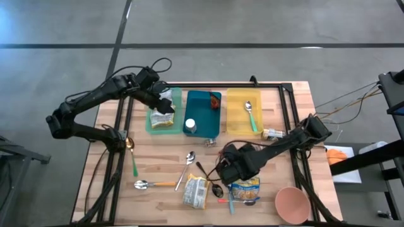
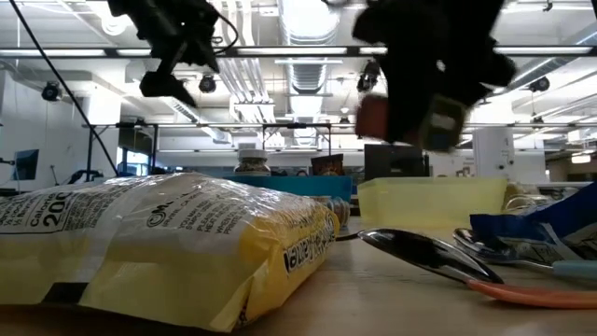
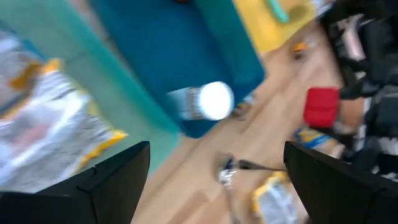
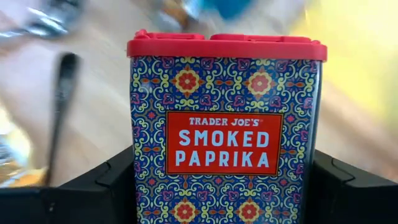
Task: Pick & Place Food Item
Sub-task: Put the red seasoning can into the blue bin
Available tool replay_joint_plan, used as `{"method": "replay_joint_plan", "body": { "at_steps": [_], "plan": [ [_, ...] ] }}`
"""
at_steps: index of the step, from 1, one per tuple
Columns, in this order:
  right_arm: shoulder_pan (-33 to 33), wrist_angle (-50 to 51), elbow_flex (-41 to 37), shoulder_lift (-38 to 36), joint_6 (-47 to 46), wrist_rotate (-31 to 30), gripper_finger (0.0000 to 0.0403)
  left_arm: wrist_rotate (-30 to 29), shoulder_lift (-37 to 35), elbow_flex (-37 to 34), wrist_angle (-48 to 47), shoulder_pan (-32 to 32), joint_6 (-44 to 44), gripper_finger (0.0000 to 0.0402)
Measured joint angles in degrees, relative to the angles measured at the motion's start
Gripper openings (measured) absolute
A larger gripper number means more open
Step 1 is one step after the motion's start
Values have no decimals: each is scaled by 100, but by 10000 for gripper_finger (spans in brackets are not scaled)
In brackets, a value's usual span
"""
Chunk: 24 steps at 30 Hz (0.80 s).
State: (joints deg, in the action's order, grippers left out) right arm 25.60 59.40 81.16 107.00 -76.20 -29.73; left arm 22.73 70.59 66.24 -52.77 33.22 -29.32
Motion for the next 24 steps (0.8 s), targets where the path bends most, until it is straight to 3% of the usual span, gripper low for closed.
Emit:
{"method": "replay_joint_plan", "body": {
  "at_steps": [10,16,24],
  "plan": [
    [-314,32,949,-2,2122,-905,280,247,0,2,822,-673,-916,373],
    [-636,23,1412,-2,3401,-954,280,256,2,1,1507,-1168,-1448,373],
    [-959,-20,1862,-2,4326,-954,280,163,197,0,2163,-1517,-1966,373]
  ]
}}
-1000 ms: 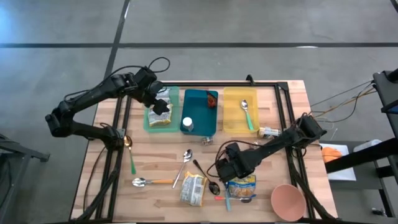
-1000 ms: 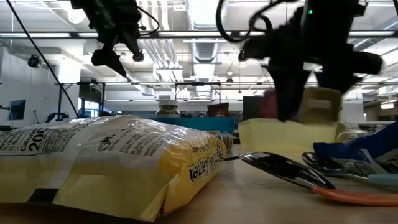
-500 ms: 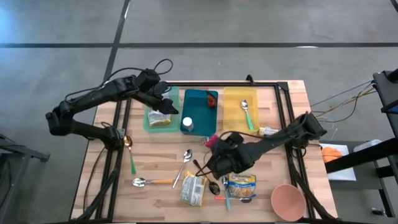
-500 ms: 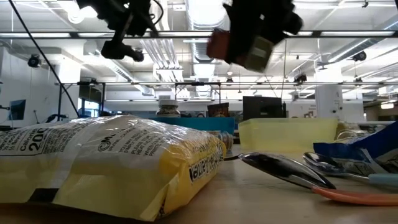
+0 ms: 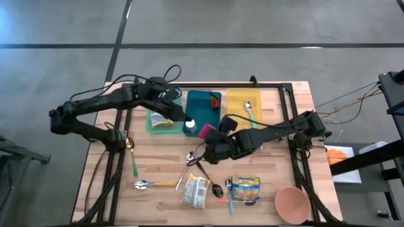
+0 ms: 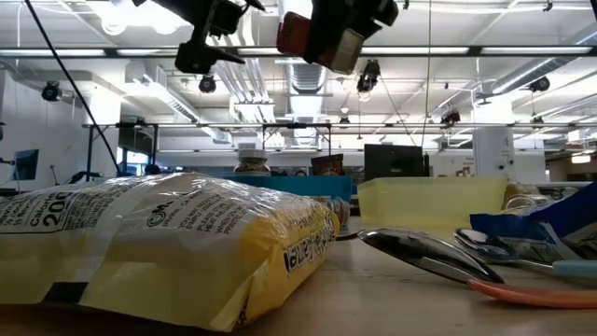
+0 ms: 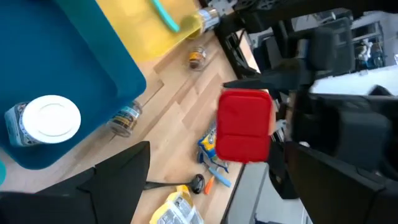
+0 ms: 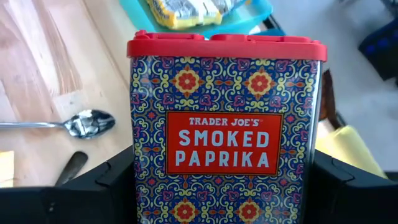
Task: Pick & Place Food Item
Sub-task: Put the red seasoning can into the blue bin
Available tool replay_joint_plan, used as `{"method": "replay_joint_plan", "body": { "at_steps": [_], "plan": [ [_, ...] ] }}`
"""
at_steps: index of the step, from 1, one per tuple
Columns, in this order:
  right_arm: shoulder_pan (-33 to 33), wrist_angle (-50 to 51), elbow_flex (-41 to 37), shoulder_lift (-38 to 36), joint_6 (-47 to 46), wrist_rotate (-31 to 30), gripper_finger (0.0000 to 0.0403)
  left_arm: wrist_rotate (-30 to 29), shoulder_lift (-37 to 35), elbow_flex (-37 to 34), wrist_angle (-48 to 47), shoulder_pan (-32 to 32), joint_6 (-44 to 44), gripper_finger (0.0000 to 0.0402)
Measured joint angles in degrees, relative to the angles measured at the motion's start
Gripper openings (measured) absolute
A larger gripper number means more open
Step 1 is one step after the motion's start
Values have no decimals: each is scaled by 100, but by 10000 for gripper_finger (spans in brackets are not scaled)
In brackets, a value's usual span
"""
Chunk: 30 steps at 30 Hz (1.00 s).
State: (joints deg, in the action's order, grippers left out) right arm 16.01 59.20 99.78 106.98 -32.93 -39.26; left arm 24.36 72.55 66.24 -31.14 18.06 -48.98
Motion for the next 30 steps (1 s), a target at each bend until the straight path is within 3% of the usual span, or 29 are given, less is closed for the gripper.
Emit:
{"method": "replay_joint_plan", "body": {
  "at_steps": [16,30],
  "plan": [
    [-55,-551,72,-14,1498,56,280,612,385,0,778,-172,-42,373],
    [-209,-1034,94,-91,2290,312,280,618,398,0,996,-319,-104,373]
  ]
}}
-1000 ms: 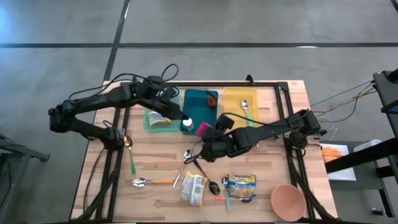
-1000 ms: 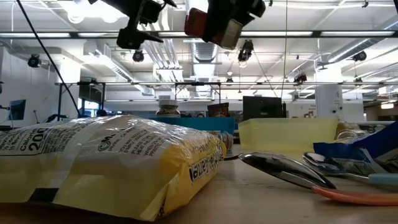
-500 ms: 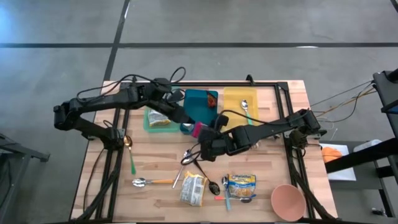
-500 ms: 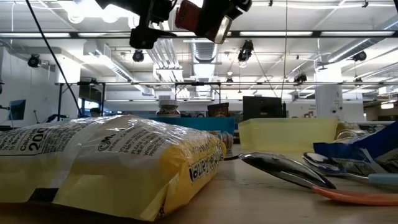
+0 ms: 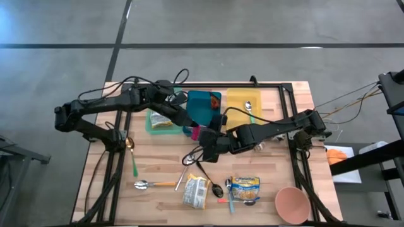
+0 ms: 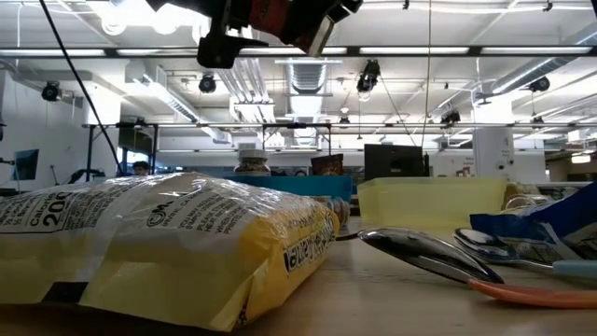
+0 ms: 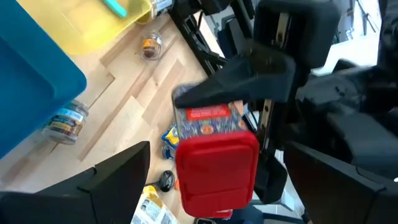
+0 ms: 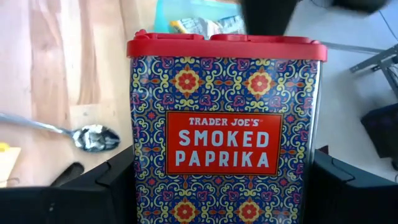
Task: Pick & Place Food Item
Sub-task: Put the red seasoning can into the blue bin
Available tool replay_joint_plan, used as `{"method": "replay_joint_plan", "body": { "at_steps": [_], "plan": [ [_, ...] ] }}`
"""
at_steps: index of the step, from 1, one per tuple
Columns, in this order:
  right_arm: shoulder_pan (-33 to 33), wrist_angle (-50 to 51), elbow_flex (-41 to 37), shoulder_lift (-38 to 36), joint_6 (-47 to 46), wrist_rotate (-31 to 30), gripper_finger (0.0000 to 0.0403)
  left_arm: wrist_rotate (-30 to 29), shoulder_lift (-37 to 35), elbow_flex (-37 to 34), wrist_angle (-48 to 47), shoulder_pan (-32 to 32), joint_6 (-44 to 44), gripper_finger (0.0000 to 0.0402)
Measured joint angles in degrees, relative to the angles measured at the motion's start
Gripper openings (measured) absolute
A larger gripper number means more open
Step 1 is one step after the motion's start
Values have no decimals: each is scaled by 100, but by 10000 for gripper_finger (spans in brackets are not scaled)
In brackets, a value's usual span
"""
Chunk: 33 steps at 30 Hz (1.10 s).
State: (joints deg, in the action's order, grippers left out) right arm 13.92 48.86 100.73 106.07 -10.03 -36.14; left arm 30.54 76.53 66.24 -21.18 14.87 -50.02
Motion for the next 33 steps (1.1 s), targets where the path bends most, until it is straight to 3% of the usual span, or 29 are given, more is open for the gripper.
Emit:
{"method": "replay_joint_plan", "body": {
  "at_steps": [17,21,28,33],
  "plan": [
    [-232,-210,-2,-82,144,16,280,-551,433,4,256,-146,-274,366],
    [-273,-239,-2,-82,188,-10,280,-547,429,6,302,-144,-127,325],
    [-368,-242,-2,-80,203,-122,279,-502,422,7,519,-143,-104,214],
    [-379,-249,-2,-80,251,-235,279,-463,422,7,574,-139,-66,210]
  ]
}}
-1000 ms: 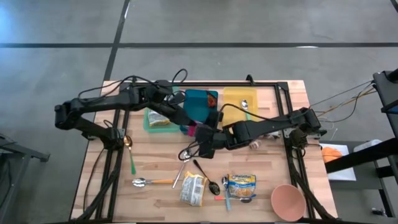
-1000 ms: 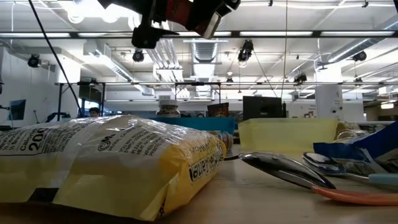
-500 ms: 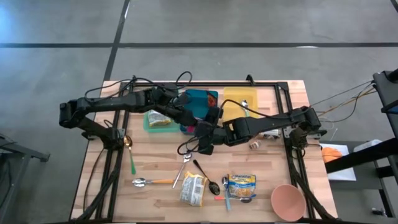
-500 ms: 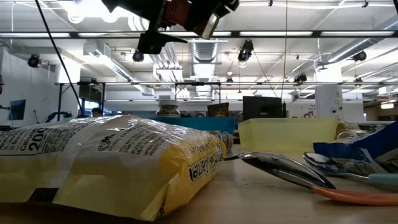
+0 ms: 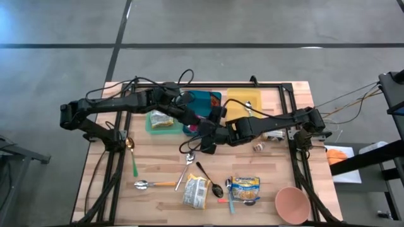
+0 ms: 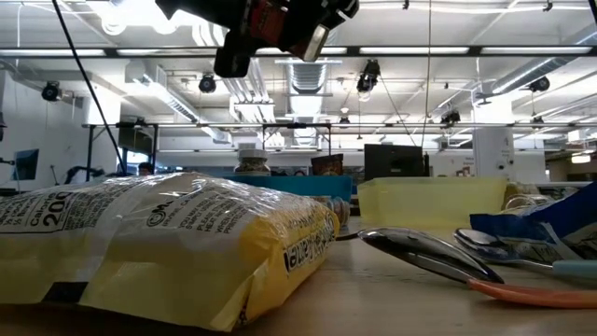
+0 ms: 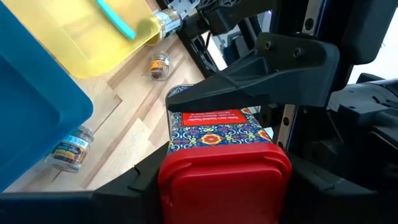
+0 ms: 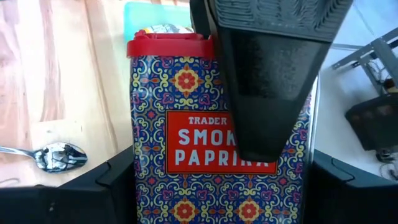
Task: Pick & Place Food Item
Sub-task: Put the red seasoning can into the blue bin
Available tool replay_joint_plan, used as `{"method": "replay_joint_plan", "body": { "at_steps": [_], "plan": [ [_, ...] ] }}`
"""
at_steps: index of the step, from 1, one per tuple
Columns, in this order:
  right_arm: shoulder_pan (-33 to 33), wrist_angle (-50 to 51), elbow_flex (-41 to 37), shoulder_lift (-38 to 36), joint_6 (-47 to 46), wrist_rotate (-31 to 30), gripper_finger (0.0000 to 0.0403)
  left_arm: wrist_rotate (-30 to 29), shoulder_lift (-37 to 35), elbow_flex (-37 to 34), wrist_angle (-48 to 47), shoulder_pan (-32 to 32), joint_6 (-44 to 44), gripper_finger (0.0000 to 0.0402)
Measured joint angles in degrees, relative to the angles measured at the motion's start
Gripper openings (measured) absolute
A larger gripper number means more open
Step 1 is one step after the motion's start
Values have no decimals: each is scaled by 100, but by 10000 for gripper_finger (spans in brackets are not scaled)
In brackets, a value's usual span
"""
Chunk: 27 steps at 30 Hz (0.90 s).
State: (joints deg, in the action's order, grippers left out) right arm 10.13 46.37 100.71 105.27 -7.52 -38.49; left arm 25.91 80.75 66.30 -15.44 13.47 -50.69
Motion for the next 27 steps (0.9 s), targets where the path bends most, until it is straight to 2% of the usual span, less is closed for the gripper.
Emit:
{"method": "replay_joint_plan", "body": {
  "at_steps": [7,9,11,13,21,27],
  "plan": [
    [0,27,0,-9,-51,-27,281,22,0,-2,20,0,-8,210],
    [0,73,0,-9,-287,-44,313,90,0,-4,22,0,-41,210],
    [-20,168,1,-24,-493,-68,364,48,0,-9,23,2,-64,210],
    [-31,327,7,-33,-576,-77,382,15,0,-10,36,15,-78,210],
    [46,646,9,-246,-598,14,318,90,2,-6,87,133,-314,210],
    [74,814,7,-500,-602,60,306,144,2,13,237,281,-492,210]
  ]
}}
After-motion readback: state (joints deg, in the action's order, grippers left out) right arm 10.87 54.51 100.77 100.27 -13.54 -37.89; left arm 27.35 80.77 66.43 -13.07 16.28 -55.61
